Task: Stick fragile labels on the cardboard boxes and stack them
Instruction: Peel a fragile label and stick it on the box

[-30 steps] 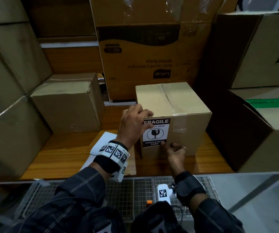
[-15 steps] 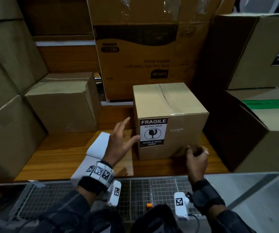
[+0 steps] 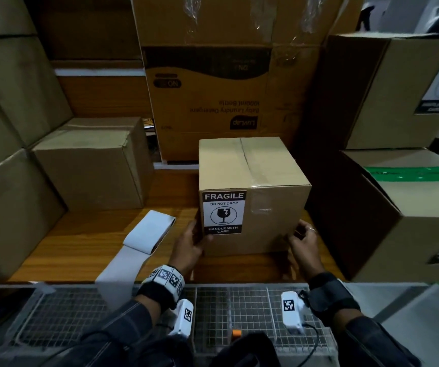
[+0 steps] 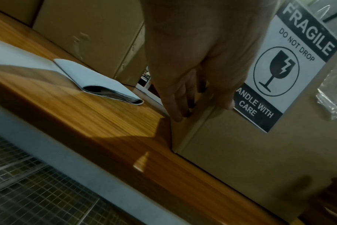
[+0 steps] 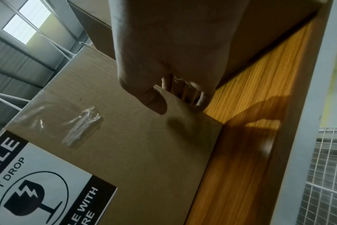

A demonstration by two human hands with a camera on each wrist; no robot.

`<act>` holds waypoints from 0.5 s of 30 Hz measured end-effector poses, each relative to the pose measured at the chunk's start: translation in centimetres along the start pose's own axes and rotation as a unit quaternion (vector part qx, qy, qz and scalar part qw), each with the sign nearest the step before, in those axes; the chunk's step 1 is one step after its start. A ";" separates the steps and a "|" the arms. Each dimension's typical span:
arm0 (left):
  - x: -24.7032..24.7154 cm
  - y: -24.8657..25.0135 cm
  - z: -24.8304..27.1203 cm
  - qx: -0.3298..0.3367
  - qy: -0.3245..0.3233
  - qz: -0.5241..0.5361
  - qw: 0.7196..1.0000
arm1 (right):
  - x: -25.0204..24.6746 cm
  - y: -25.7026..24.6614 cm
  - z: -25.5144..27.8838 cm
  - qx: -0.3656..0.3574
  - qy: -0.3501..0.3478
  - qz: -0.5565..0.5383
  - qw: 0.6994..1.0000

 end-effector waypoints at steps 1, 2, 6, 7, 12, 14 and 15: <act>0.1 -0.1 0.1 0.002 0.007 0.001 1.000 | -0.1 0.0 -0.1 0.005 -0.010 -0.001 1.000; 0.1 -0.1 0.1 0.005 0.017 0.004 1.000 | -0.2 0.2 -0.5 0.006 -0.016 -0.002 1.000; 0.4 -0.9 0.5 -0.016 0.020 0.003 1.000 | -0.6 0.2 -1.1 0.016 -0.053 -0.010 0.998; 0.5 -1.0 0.7 -0.022 0.015 -0.002 1.000 | -0.6 0.2 -1.1 0.024 -0.064 -0.007 0.998; 0.9 -1.0 1.2 -0.045 0.041 -0.018 0.998 | -0.4 -0.1 -0.8 0.026 -0.083 0.002 0.996; 0.7 -0.8 1.5 -0.058 0.072 -0.032 0.995 | -0.5 -0.9 0.0 0.008 -0.076 -0.006 0.997; 0.5 -0.6 1.7 -0.057 0.085 -0.035 0.994 | -0.5 -1.7 0.5 -0.009 -0.072 -0.005 0.997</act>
Point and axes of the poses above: each hand's wrist, its own z-axis away from the middle knuckle, its own x-axis out of the palm, y = z × x, the point moved 6 cm from there along -z, towards the middle knuckle, and after that the axes turned 12 degrees about x, right-handed, at the moved point
